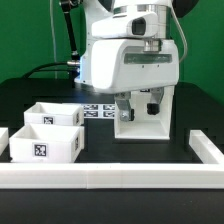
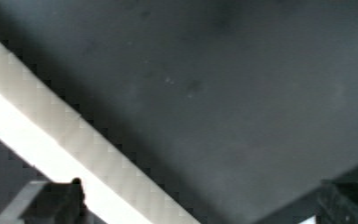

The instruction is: Assemble drawer

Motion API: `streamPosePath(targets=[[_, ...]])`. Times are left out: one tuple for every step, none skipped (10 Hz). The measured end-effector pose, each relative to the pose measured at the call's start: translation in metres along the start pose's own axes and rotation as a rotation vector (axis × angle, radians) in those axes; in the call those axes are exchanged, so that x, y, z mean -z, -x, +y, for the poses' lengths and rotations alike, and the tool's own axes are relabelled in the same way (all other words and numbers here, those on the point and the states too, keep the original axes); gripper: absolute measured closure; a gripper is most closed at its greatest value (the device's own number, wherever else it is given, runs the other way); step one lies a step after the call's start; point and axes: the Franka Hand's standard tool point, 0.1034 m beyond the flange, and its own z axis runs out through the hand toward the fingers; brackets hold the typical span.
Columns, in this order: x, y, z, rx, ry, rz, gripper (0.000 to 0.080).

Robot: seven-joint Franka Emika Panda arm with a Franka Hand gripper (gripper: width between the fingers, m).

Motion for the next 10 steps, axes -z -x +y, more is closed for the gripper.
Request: streamPosePath(targets=[[0.013, 0.0, -0.007, -0.045, -0.023, -0.04, 0.015], [0.025, 0.0, -0.012, -0.078, -0.043, -0.08, 0.015], [0.037, 0.0, -0.016, -0.116, -0.06, -0.116, 0.015], [0.046, 0.001, -0.018, -0.132, -0.066, -0.134, 0.015], [0.044, 0.0, -0.017, -0.125, -0.063, -0.126, 0.015], [0.043, 0.001, -0.018, -0.125, -0.064, -0.128, 0.015], [0.043, 0.001, -0.018, -0.125, -0.064, -0.128, 0.015], [0.043, 0.003, -0.017, -0.171, -0.073, -0.13, 0.015], [0.045, 0.012, -0.016, -0.31, -0.084, -0.149, 0.015], [0.053, 0.015, -0.025, -0.429, -0.081, -0.174, 0.015]])
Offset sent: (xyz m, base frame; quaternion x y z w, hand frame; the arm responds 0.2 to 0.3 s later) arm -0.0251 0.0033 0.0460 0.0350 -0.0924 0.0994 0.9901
